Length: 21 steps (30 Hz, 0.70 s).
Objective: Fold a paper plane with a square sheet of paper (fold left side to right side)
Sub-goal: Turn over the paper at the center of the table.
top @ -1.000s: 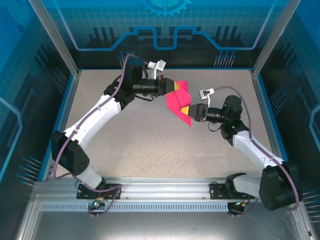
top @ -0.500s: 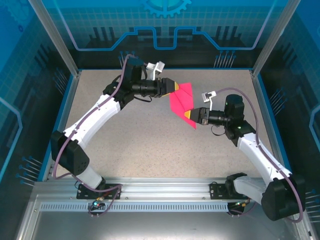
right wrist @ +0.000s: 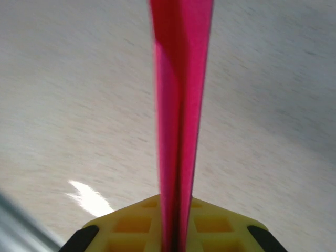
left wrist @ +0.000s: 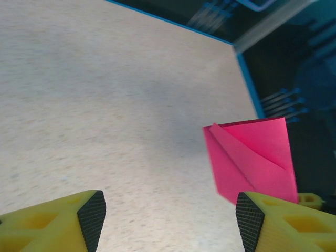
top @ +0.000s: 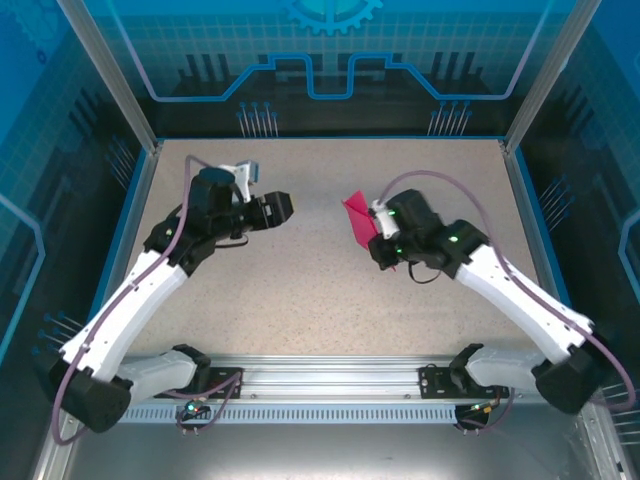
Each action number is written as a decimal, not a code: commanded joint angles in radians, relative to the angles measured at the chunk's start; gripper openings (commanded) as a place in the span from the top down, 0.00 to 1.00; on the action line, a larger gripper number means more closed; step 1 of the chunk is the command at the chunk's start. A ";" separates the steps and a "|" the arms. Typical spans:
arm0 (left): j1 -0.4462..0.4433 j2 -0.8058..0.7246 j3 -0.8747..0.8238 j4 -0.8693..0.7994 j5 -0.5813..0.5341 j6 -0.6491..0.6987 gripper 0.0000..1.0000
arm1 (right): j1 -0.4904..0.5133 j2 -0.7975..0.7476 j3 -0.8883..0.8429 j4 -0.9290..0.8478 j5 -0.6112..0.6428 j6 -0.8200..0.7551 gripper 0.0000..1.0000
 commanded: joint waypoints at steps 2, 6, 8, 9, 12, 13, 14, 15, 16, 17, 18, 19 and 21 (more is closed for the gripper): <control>0.001 -0.068 -0.079 -0.093 -0.228 -0.007 0.27 | 0.158 0.267 0.140 -0.381 0.651 0.087 0.88; 0.001 -0.108 -0.099 -0.129 -0.277 -0.006 0.25 | 0.251 0.539 0.287 -0.565 0.843 0.192 0.88; 0.002 -0.116 -0.099 -0.134 -0.285 -0.002 0.24 | 0.288 0.659 0.357 -0.599 0.877 0.196 0.88; 0.002 -0.117 -0.099 -0.136 -0.287 0.000 0.23 | 0.298 0.702 0.378 -0.599 0.884 0.187 0.88; 0.003 -0.114 -0.099 -0.136 -0.287 0.002 0.23 | 0.317 0.829 0.439 -0.587 0.873 0.163 0.88; 0.002 -0.114 -0.102 -0.135 -0.286 0.000 0.22 | 0.321 0.867 0.459 -0.580 0.863 0.157 0.88; 0.003 -0.114 -0.103 -0.132 -0.283 0.001 0.22 | 0.325 0.900 0.477 -0.575 0.856 0.154 0.88; 0.003 -0.113 -0.106 -0.132 -0.281 0.001 0.22 | 0.328 0.926 0.489 -0.573 0.848 0.150 0.88; 0.002 -0.111 -0.108 -0.130 -0.281 0.001 0.22 | 0.329 0.954 0.504 -0.568 0.833 0.144 0.88; 0.002 -0.110 -0.111 -0.128 -0.280 0.000 0.22 | 0.332 0.978 0.518 -0.571 0.826 0.146 0.88; 0.003 -0.109 -0.112 -0.127 -0.279 0.000 0.22 | 0.335 0.995 0.529 -0.574 0.823 0.149 0.88; 0.003 -0.107 -0.113 -0.127 -0.279 -0.002 0.22 | 0.338 1.009 0.536 -0.573 0.807 0.145 0.87; 0.002 -0.103 -0.114 -0.125 -0.273 -0.002 0.22 | 0.342 1.030 0.544 -0.563 0.770 0.141 0.83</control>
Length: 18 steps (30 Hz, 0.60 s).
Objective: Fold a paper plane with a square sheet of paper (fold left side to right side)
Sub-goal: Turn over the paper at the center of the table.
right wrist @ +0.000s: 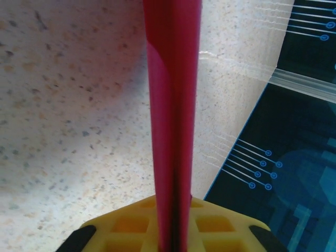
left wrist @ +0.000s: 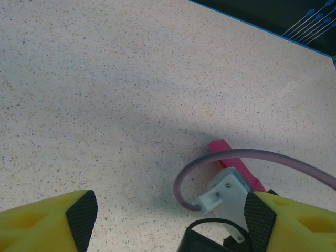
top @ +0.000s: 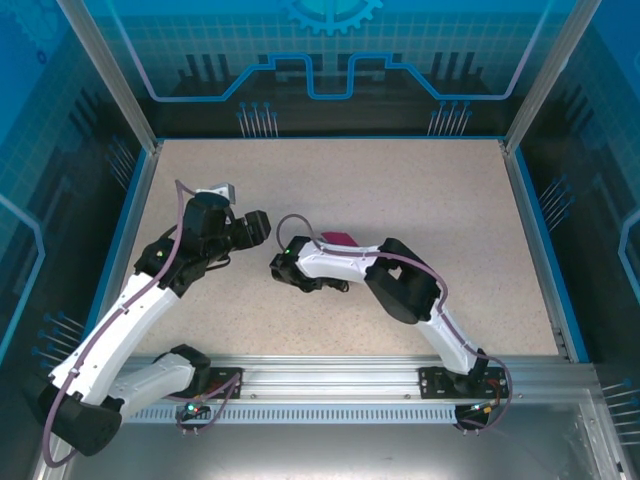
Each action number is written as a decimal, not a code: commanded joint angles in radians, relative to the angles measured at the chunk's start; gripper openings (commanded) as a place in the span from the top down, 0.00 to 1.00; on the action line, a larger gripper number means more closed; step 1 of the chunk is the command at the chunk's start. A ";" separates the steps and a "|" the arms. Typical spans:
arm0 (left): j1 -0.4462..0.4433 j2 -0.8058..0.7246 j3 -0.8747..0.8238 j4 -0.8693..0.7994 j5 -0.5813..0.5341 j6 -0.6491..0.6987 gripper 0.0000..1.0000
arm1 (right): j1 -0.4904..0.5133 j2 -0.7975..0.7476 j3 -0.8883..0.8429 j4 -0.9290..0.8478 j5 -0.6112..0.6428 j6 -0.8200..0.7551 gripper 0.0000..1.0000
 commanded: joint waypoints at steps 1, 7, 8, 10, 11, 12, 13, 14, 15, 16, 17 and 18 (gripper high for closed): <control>0.003 0.003 -0.014 -0.006 -0.013 -0.002 0.21 | 0.024 0.028 0.030 -0.027 -0.047 -0.003 0.79; 0.002 0.033 0.015 -0.008 0.017 0.019 0.21 | 0.049 -0.073 -0.046 0.094 -0.266 -0.084 0.48; 0.002 0.043 0.029 -0.014 0.027 0.024 0.21 | 0.049 -0.111 -0.072 0.117 -0.319 -0.090 0.42; 0.002 0.060 0.049 -0.017 0.054 0.032 0.20 | 0.049 -0.204 -0.114 0.151 -0.404 -0.096 0.33; 0.002 0.068 0.058 -0.015 0.069 0.031 0.19 | 0.049 -0.262 -0.145 0.167 -0.449 -0.099 0.28; 0.002 0.078 0.061 -0.011 0.088 0.030 0.18 | 0.049 -0.308 -0.168 0.177 -0.478 -0.100 0.25; 0.002 0.090 0.061 -0.001 0.114 0.030 0.17 | 0.048 -0.363 -0.196 0.193 -0.507 -0.100 0.21; 0.003 0.103 0.058 0.010 0.141 0.021 0.16 | 0.043 -0.419 -0.222 0.206 -0.537 -0.101 0.17; 0.002 0.116 0.051 0.024 0.170 0.013 0.16 | 0.034 -0.468 -0.247 0.221 -0.569 -0.105 0.15; 0.003 0.136 0.040 0.049 0.210 0.004 0.16 | 0.017 -0.527 -0.277 0.241 -0.611 -0.109 0.14; 0.001 0.155 0.025 0.078 0.260 -0.013 0.17 | -0.006 -0.582 -0.311 0.267 -0.654 -0.115 0.12; -0.001 0.171 0.009 0.112 0.302 -0.030 0.17 | -0.031 -0.639 -0.345 0.294 -0.690 -0.120 0.11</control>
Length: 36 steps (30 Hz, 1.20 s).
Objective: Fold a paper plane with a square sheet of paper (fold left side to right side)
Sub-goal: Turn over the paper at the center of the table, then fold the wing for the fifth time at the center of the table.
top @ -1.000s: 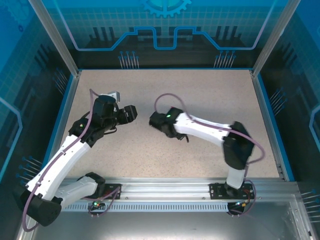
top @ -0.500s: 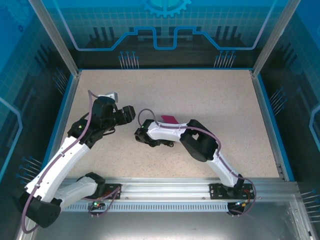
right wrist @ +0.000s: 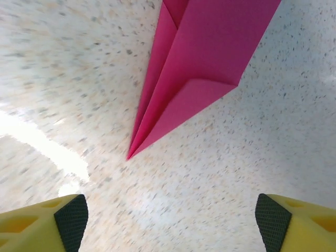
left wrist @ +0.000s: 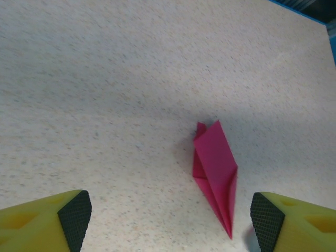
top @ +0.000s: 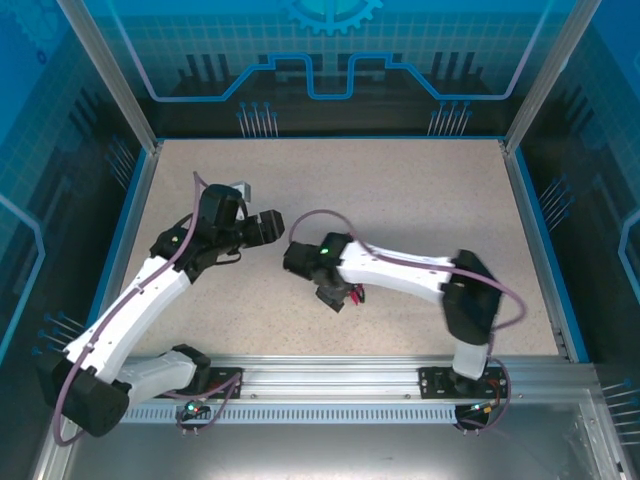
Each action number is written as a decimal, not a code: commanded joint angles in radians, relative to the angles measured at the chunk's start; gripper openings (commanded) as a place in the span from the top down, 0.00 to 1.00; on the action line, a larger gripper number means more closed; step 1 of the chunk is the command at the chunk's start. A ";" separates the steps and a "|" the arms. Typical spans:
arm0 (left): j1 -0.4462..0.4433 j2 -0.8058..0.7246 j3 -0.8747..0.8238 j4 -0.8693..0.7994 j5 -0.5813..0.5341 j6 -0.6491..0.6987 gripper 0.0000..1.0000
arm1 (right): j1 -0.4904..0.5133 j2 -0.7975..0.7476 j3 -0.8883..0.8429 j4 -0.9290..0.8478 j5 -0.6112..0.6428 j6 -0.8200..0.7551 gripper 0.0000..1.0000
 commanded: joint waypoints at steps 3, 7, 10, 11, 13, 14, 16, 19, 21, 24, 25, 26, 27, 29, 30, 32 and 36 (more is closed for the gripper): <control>-0.035 0.103 -0.074 0.198 0.237 -0.093 0.19 | -0.186 -0.287 -0.195 0.193 -0.330 -0.033 0.09; -0.095 0.251 -0.109 0.355 0.326 -0.169 0.21 | -0.435 -0.477 -0.380 0.421 -0.654 -0.033 0.08; -0.127 0.384 -0.097 0.455 0.374 -0.211 0.22 | -0.597 -0.549 -0.487 0.550 -0.852 -0.012 0.08; -0.132 0.425 -0.086 0.474 0.376 -0.221 0.23 | -0.640 -0.558 -0.514 0.582 -0.908 -0.005 0.08; -0.137 0.514 -0.065 0.514 0.388 -0.240 0.25 | -0.729 -0.559 -0.583 0.642 -1.009 0.025 0.13; -0.137 0.549 -0.055 0.526 0.388 -0.248 0.26 | -0.764 -0.555 -0.609 0.666 -1.054 0.032 0.15; -0.137 0.620 -0.030 0.546 0.395 -0.252 0.28 | -0.827 -0.540 -0.651 0.694 -1.111 0.044 0.19; -0.137 0.709 0.015 0.552 0.411 -0.245 0.32 | -0.883 -0.520 -0.698 0.712 -1.143 0.032 0.25; -0.136 0.747 0.036 0.570 0.434 -0.244 0.37 | -0.906 -0.510 -0.720 0.723 -1.153 0.019 0.28; -0.136 0.787 0.064 0.598 0.472 -0.228 0.46 | -0.933 -0.493 -0.741 0.745 -1.165 0.010 0.30; -0.137 0.797 0.074 0.596 0.475 -0.217 0.50 | -0.940 -0.485 -0.746 0.756 -1.174 0.011 0.30; -0.138 0.804 0.080 0.590 0.472 -0.209 0.53 | -0.944 -0.479 -0.750 0.765 -1.180 0.011 0.30; -0.138 0.810 0.086 0.586 0.472 -0.201 0.57 | -0.946 -0.472 -0.751 0.772 -1.183 0.011 0.30; -0.138 0.813 0.089 0.581 0.472 -0.191 0.63 | -0.946 -0.459 -0.752 0.786 -1.187 0.006 0.32; -0.137 0.813 0.088 0.583 0.476 -0.184 0.67 | -0.948 -0.450 -0.753 0.794 -1.185 0.005 0.32; -0.137 0.808 0.085 0.588 0.484 -0.163 0.74 | -0.948 -0.428 -0.759 0.824 -1.190 0.005 0.33; -0.135 0.792 0.056 0.632 0.525 -0.103 0.88 | -0.951 -0.369 -0.779 0.961 -1.287 -0.002 0.32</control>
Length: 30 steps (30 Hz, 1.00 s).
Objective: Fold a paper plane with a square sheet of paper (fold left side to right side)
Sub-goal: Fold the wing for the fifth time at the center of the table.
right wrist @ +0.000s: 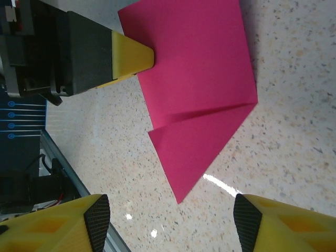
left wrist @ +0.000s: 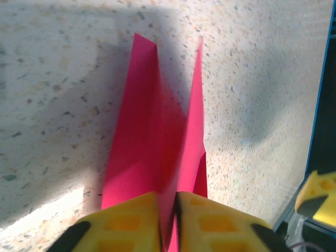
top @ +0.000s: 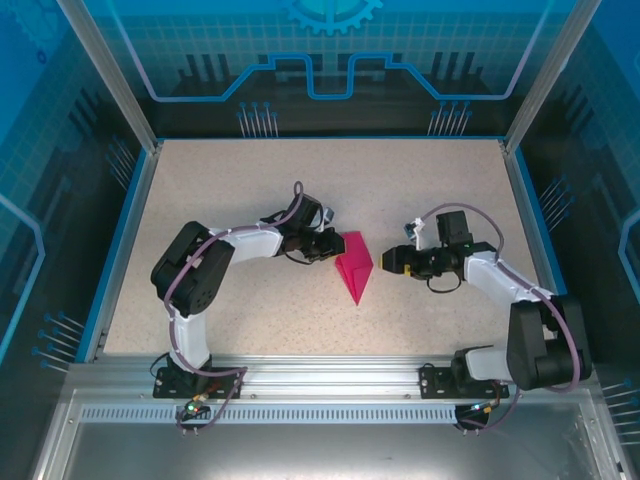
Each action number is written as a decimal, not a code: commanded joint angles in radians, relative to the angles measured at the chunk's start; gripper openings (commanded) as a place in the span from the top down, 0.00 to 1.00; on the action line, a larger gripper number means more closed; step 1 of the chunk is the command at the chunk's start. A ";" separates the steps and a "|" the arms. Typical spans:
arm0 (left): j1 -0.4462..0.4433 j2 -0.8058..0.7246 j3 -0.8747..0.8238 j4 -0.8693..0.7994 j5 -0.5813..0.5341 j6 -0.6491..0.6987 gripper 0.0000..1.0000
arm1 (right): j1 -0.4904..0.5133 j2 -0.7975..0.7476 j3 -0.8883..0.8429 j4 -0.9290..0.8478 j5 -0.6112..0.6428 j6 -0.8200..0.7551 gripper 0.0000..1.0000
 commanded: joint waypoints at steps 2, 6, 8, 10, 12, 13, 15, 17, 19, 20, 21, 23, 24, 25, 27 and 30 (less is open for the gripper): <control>0.001 -0.016 -0.045 0.106 0.092 0.093 0.96 | -0.022 0.062 -0.026 0.170 -0.135 -0.046 0.32; 0.002 -0.047 -0.098 0.188 0.176 0.141 1.00 | -0.038 0.132 -0.028 0.303 -0.191 -0.030 0.31; 0.002 -0.065 -0.120 0.217 0.209 0.155 1.00 | -0.038 0.171 -0.010 0.321 -0.204 -0.033 0.31; 0.002 -0.082 -0.138 0.238 0.235 0.171 1.00 | -0.038 0.208 0.008 0.323 -0.203 -0.048 0.31; 0.002 -0.099 -0.159 0.261 0.255 0.178 1.00 | -0.041 0.245 0.019 0.338 -0.217 -0.058 0.31; 0.002 -0.107 -0.168 0.274 0.265 0.181 1.00 | -0.041 0.267 0.026 0.346 -0.220 -0.057 0.31; 0.002 -0.117 -0.179 0.298 0.283 0.184 1.00 | -0.041 0.308 0.040 0.354 -0.236 -0.058 0.31; 0.002 -0.123 -0.183 0.299 0.293 0.189 1.00 | -0.040 0.340 0.049 0.366 -0.247 -0.057 0.31; 0.002 -0.122 -0.184 0.297 0.302 0.194 1.00 | -0.039 0.361 0.054 0.378 -0.267 -0.052 0.31; 0.003 -0.121 -0.183 0.298 0.301 0.197 1.00 | -0.040 0.364 0.057 0.379 -0.277 -0.054 0.31; 0.003 -0.119 -0.183 0.300 0.304 0.197 1.00 | -0.040 0.365 0.056 0.384 -0.283 -0.054 0.31; 0.003 -0.111 -0.181 0.307 0.307 0.192 1.00 | -0.038 0.371 0.060 0.378 -0.286 -0.054 0.32; 0.002 -0.110 -0.180 0.310 0.309 0.189 1.00 | -0.039 0.378 0.063 0.377 -0.294 -0.050 0.32; 0.003 -0.106 -0.178 0.313 0.311 0.186 1.00 | -0.038 0.383 0.064 0.378 -0.297 -0.046 0.33; 0.003 -0.097 -0.173 0.316 0.310 0.183 1.00 | -0.038 0.392 0.068 0.373 -0.303 -0.043 0.36; 0.003 -0.087 -0.170 0.312 0.305 0.183 1.00 | -0.038 0.390 0.065 0.360 -0.295 -0.045 0.46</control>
